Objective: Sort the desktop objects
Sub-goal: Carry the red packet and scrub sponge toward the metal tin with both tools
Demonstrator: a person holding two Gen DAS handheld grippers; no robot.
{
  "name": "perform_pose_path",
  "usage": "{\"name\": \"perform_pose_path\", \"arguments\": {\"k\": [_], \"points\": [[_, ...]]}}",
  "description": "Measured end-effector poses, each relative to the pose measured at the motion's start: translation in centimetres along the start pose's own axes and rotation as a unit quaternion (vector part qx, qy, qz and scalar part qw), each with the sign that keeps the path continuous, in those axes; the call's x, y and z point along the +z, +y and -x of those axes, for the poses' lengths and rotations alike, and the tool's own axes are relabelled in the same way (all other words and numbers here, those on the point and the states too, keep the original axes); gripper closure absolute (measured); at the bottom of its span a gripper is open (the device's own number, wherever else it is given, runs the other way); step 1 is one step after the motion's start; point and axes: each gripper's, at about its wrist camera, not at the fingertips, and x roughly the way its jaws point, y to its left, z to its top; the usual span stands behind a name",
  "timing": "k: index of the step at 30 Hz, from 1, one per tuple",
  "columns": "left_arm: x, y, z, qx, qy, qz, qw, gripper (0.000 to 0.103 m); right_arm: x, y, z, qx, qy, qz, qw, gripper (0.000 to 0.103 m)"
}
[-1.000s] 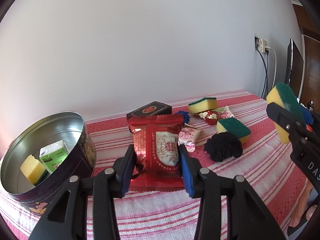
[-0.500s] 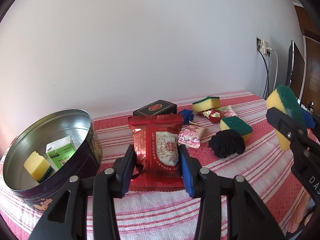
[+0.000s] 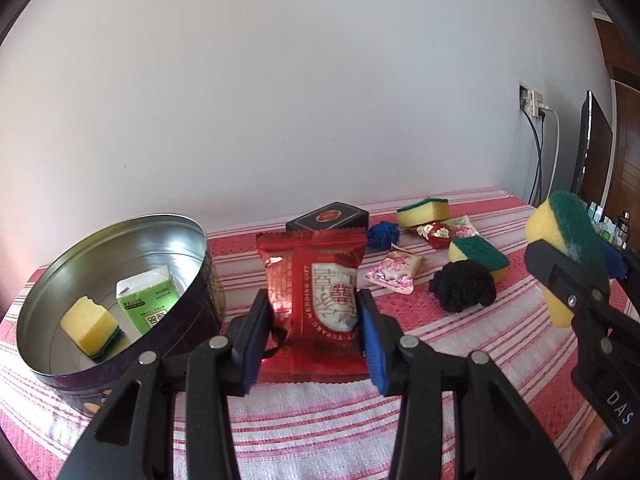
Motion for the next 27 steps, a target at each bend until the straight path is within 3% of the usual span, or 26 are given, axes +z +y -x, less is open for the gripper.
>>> {"name": "perform_pose_path", "arguments": {"k": [8, 27], "points": [[0.1, 2.6, 1.4, 0.012, -0.010, 0.017, 0.9997, 0.061, -0.1, 2.4, -0.3, 0.032, 0.009, 0.003, 0.999, 0.043], [-0.1, 12.0, 3.7, 0.108, -0.027, 0.047, 0.9927, 0.061, 1.5, 11.6, -2.3, 0.115, 0.010, 0.017, 0.993, 0.043]]}}
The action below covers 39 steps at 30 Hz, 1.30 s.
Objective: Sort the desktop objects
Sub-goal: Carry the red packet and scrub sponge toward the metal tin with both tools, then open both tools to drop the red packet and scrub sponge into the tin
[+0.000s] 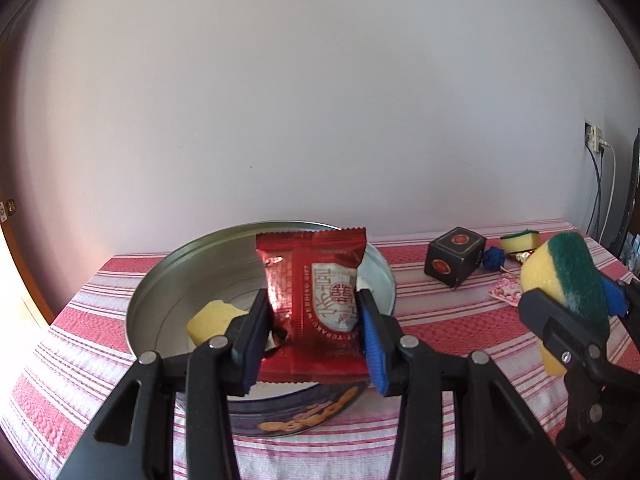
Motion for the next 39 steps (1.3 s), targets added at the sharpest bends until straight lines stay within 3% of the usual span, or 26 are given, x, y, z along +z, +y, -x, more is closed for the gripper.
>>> {"name": "perform_pose_path", "arguments": {"k": [9, 17, 22, 28, 35, 39], "points": [[0.6, 4.4, -0.7, 0.037, 0.001, 0.032, 0.9988, 0.061, 1.4, 3.6, -2.3, 0.034, -0.012, 0.006, 0.999, 0.043], [2.1, 7.8, -2.7, 0.091, 0.023, 0.050, 0.9944, 0.061, 4.1, 4.1, -6.1, 0.025, -0.018, -0.034, 0.999, 0.043], [2.8, 9.3, -5.0, 0.116, 0.052, 0.073, 0.9892, 0.061, 5.1, 5.2, -9.7, 0.031, 0.005, -0.033, 0.999, 0.043], [2.7, 10.0, -7.0, 0.159, 0.075, 0.067, 0.9822, 0.061, 4.9, 6.8, -13.5, 0.032, 0.031, -0.024, 0.999, 0.043], [1.3, 11.0, -9.1, 0.157, 0.128, 0.074, 0.9765, 0.061, 3.1, 7.2, -16.5, 0.035, 0.057, -0.006, 0.998, 0.043], [1.0, 10.1, -9.8, 0.151, 0.138, 0.064, 0.9767, 0.061, 2.4, 6.9, -18.0, 0.037, 0.060, -0.002, 0.998, 0.042]]}}
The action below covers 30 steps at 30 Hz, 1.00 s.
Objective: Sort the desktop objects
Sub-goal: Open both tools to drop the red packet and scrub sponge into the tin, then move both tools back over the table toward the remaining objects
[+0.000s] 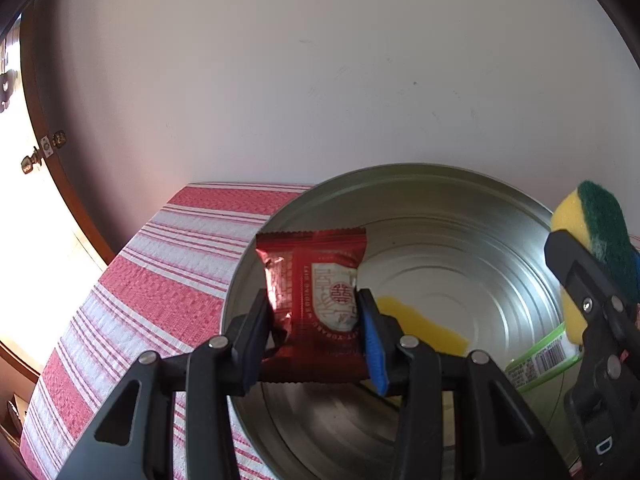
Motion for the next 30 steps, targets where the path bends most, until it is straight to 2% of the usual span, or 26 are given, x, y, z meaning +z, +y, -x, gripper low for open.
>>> {"name": "perform_pose_path", "arguments": {"k": [2, 4, 5, 6, 7, 9, 10, 11, 14, 20, 25, 30], "points": [[-0.1, -0.3, -0.1, 0.010, -0.004, -0.008, 0.9999, 0.059, -0.2, 1.5, 1.3, 0.006, -0.007, -0.001, 1.000, 0.034], [-0.3, -0.5, -0.3, 0.013, -0.002, -0.009, 0.9999, 0.056, -0.6, 1.4, 1.5, 0.003, -0.021, -0.002, 1.000, 0.027], [-0.4, -0.6, -0.3, 0.011, -0.001, -0.010, 0.9999, 0.043, -0.8, 1.3, 1.8, 0.001, -0.030, -0.003, 1.000, 0.024], [-0.5, -0.7, 0.0, 0.003, -0.007, -0.012, 0.9999, 0.037, -1.0, 1.3, 2.1, -0.003, -0.039, -0.004, 0.999, 0.023], [-0.6, -0.7, 0.3, 0.000, -0.013, -0.012, 0.9998, 0.019, -1.2, 1.2, 2.5, -0.010, -0.050, -0.003, 0.999, 0.021], [-0.8, -1.1, 1.1, 0.001, -0.036, -0.019, 0.9992, 0.006, -1.6, 1.1, 3.6, -0.028, -0.081, -0.001, 0.996, 0.015], [-0.9, -1.4, 1.6, 0.012, -0.050, -0.024, 0.9984, 0.000, -1.6, 1.0, 4.2, -0.041, -0.095, 0.000, 0.995, 0.008], [-1.0, -1.6, 2.1, 0.023, -0.066, -0.029, 0.9971, 0.001, -1.7, 0.9, 4.7, -0.052, -0.109, 0.001, 0.993, 0.004], [-1.1, -1.9, 3.1, 0.033, -0.093, -0.036, 0.9945, 0.001, -1.8, 0.6, 5.3, -0.066, -0.124, -0.002, 0.990, 0.002], [-1.4, -1.5, 3.6, 0.004, -0.102, -0.015, 0.9947, 0.000, -2.3, 0.0, 5.6, -0.065, -0.116, -0.009, 0.991, 0.002], [-1.8, -1.5, 4.5, -0.002, -0.131, -0.012, 0.9913, 0.000, -3.4, -1.3, 7.9, -0.081, -0.118, -0.007, 0.990, 0.002], [-2.4, -1.7, 5.6, -0.037, -0.155, -0.009, 0.9872, 0.000, -4.1, -1.9, 10.5, -0.102, -0.121, -0.007, 0.987, 0.002]]}}
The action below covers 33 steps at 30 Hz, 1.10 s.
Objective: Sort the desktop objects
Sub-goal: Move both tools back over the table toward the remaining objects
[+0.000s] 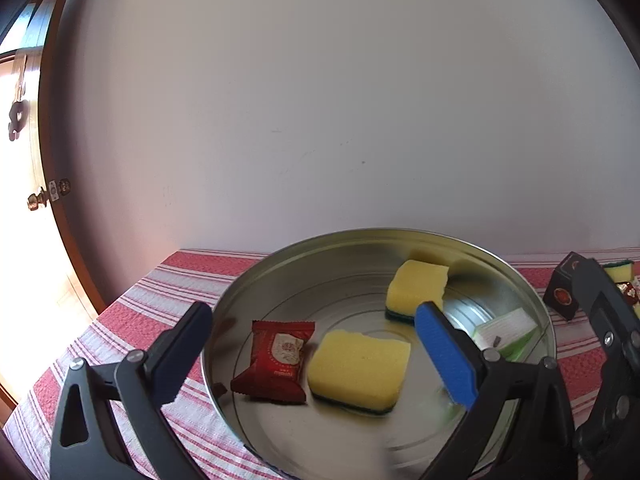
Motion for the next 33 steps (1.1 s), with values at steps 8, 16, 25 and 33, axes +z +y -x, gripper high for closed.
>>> {"name": "perform_pose_path", "arguments": {"k": [8, 16, 25, 33], "points": [[-0.6, -4.4, 2.6, -0.046, -0.025, -0.060, 0.9968, 0.000, -0.9, -4.9, 2.0, -0.032, 0.037, 0.012, 0.999, 0.002], [-1.3, -9.3, 5.3, -0.087, -0.037, -0.121, 0.9881, 0.000, -1.4, -12.1, 2.7, -0.075, 0.082, -0.007, 0.994, 0.002], [-1.9, -14.6, 7.0, -0.130, -0.013, -0.160, 0.9786, 0.000, -2.4, -20.6, 2.1, -0.118, 0.145, -0.055, 0.981, 0.002], [-2.4, -20.5, 7.8, -0.188, 0.023, -0.186, 0.9643, 0.000, -3.4, -27.3, 0.7, -0.120, 0.180, -0.113, 0.970, 0.002]]}}
